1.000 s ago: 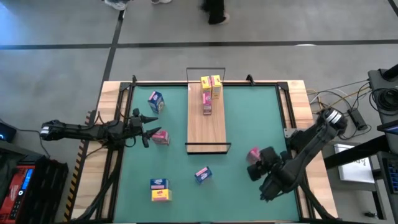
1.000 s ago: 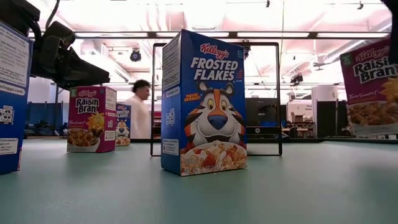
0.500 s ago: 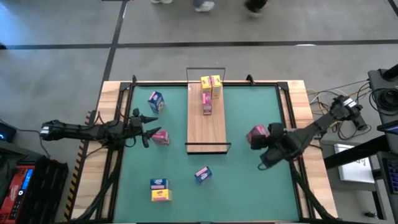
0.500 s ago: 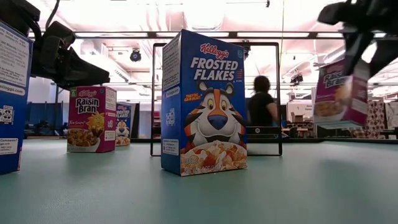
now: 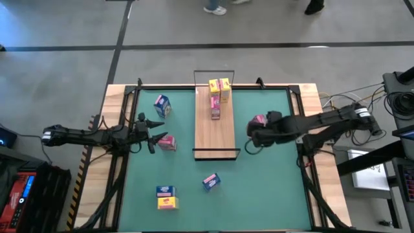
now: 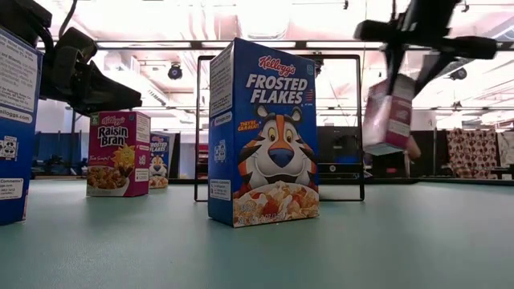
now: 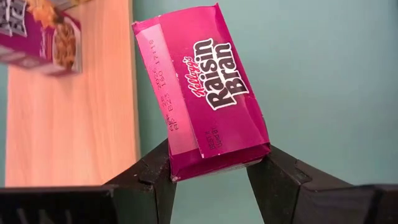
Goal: Stack cereal on shelf
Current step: Put the bottom purple cereal box on the shelf aligned with the other purple cereal box
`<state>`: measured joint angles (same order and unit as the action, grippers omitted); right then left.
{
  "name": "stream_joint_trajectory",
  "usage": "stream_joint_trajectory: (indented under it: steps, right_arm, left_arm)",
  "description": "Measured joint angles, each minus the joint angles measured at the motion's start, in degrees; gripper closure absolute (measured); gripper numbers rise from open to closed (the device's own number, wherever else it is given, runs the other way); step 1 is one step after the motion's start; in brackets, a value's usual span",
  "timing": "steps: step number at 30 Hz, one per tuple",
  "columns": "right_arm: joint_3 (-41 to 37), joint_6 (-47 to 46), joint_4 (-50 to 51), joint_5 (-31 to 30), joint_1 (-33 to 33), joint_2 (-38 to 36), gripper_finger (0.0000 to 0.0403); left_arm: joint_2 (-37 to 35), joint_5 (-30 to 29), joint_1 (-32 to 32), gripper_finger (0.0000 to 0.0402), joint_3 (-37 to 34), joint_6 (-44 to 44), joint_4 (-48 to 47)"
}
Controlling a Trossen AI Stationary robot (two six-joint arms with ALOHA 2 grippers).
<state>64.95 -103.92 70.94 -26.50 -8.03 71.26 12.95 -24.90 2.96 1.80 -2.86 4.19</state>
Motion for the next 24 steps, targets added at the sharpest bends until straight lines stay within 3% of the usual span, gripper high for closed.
stream_joint_trajectory:
  steps: [15,24]
  right_arm:
    - [15.50,-1.33,0.58,1.03,9.19,16.22,0.0243]
    - [24.41,2.57,0.92,0.98,12.59,26.20,0.0243]
  left_arm:
    - [0.15,0.01,0.00,0.0184,0.01,0.00,0.01]
    - [0.22,0.01,0.00,0.0184,0.02,-0.01,0.00]
